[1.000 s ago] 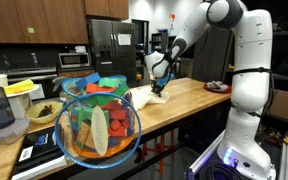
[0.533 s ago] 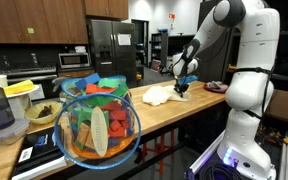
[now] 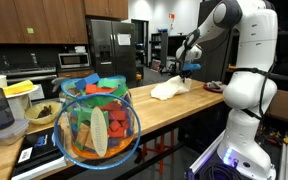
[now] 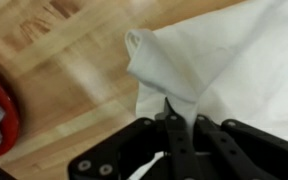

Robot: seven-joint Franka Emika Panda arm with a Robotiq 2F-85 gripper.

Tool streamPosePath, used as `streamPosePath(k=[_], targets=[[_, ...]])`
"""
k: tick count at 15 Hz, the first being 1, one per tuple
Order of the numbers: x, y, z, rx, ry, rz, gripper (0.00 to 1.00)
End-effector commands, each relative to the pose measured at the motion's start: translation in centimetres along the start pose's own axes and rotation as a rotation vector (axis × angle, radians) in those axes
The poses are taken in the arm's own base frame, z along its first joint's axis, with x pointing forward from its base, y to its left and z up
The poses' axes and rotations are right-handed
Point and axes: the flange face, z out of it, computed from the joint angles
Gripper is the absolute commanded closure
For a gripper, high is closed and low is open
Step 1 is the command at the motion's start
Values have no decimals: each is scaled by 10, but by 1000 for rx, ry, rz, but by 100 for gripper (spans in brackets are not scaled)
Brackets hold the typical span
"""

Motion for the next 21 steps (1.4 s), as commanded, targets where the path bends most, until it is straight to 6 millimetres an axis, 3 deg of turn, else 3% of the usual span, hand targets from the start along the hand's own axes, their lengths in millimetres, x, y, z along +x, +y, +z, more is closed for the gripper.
streamPosePath(k=[1, 4, 7, 10, 13, 15, 17, 21], targets=[[52, -56, -39, 36, 44, -18, 99], [70, -120, -71, 52, 90, -92, 99], [61, -192, -91, 69, 120, -188, 99], [30, -255, -103, 76, 140, -300, 99], [-16, -299, -105, 70, 161, -432, 99], [-44, -314, -95, 39, 160, -512, 99], [-71, -311, -71, 10, 134, -574, 99], [-105, -254, 6, -69, 28, -561, 99]])
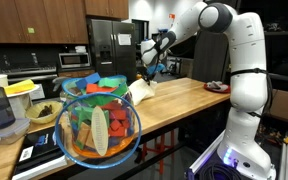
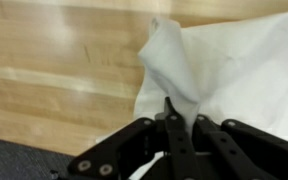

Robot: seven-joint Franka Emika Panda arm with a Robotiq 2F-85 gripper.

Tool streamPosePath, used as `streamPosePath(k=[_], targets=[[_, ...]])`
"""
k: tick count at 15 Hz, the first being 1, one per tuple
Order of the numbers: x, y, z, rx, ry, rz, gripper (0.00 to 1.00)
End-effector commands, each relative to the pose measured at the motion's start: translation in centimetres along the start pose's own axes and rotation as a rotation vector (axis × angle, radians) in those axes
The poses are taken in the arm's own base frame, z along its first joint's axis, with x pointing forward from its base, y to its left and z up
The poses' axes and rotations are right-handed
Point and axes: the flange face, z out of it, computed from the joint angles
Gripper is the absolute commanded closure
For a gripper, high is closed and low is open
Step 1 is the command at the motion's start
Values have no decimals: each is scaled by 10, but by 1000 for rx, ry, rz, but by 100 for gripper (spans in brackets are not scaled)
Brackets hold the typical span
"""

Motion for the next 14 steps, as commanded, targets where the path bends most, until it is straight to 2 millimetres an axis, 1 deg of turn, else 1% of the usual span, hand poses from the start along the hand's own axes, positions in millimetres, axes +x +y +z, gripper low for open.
streamPosePath(k=[1, 3, 5, 8, 10, 11, 12, 13, 14], targets=[[-66, 43, 49, -32, -91, 47, 99], [-98, 76, 82, -36, -158, 128, 99], [-128, 119, 108, -34, -208, 231, 99], [-156, 195, 113, -30, -217, 385, 99], [-162, 239, 109, -29, -215, 473, 99], [-162, 257, 107, -27, -213, 509, 99], [-156, 270, 103, -23, -208, 540, 99], [-149, 280, 98, -20, -199, 556, 99], [-136, 285, 90, -16, -180, 561, 99]])
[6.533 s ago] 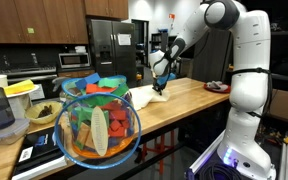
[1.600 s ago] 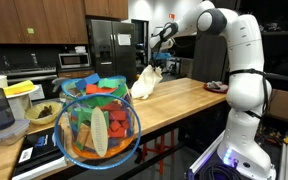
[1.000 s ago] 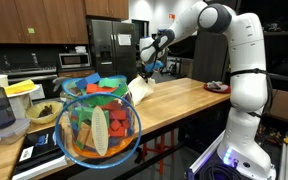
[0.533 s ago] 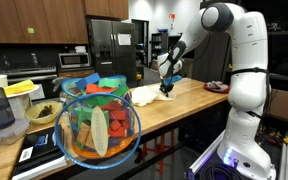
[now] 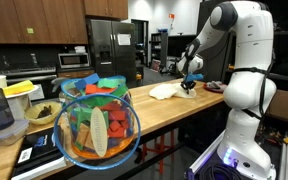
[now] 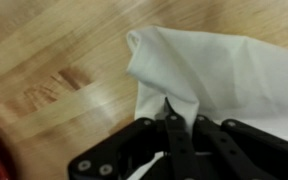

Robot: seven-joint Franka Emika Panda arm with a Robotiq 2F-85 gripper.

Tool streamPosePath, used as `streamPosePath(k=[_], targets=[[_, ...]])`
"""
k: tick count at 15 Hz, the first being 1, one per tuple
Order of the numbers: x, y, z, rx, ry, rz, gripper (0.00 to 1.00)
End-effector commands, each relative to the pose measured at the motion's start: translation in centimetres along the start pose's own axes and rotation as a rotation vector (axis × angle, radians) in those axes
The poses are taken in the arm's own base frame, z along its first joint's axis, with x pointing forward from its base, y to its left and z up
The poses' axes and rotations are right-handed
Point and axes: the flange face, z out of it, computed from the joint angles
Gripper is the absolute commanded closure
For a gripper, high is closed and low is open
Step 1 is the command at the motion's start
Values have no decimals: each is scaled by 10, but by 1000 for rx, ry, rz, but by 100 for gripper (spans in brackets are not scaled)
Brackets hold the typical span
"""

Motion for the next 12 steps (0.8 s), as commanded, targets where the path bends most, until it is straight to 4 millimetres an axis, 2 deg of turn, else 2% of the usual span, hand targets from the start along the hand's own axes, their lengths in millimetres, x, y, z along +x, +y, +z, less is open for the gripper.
streamPosePath(k=[1, 2, 4, 7, 10, 12], targets=[[36, -1, -34, 35, 43, 31, 99], [47, -8, -47, 41, 62, 30, 99], [73, -36, -83, 64, 104, 11, 99], [101, -88, -136, 127, 148, -32, 99], [114, -145, -181, 170, 189, -92, 99], [112, -179, -200, 186, 209, -135, 99]])
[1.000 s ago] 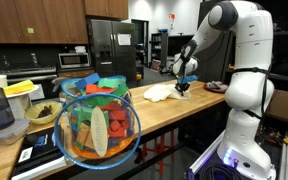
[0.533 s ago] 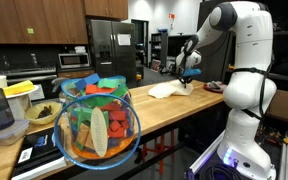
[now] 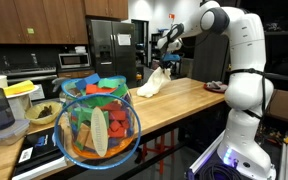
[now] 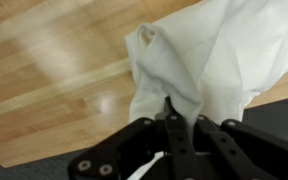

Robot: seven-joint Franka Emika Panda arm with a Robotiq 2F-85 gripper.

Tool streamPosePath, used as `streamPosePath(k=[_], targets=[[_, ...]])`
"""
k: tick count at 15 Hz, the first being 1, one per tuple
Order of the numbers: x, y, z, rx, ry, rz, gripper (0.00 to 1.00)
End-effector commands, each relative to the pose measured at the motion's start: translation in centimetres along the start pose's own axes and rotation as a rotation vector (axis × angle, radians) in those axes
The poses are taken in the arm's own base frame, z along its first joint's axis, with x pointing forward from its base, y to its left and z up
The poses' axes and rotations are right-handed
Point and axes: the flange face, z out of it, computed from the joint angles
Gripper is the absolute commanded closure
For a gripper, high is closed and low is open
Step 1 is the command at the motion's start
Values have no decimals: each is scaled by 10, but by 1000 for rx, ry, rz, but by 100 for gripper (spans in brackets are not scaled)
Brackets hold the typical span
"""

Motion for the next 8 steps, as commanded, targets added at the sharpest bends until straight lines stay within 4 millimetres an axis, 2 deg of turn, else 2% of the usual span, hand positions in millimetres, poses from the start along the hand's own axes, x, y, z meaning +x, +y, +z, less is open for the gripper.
streamPosePath(k=[1, 3, 5, 8], targets=[[13, -56, -20, 35, 17, -69, 99], [0, -90, -26, 46, 27, -122, 99], [-23, -121, -27, 53, 36, -199, 99], [-70, -147, -7, 41, 20, -309, 99]])
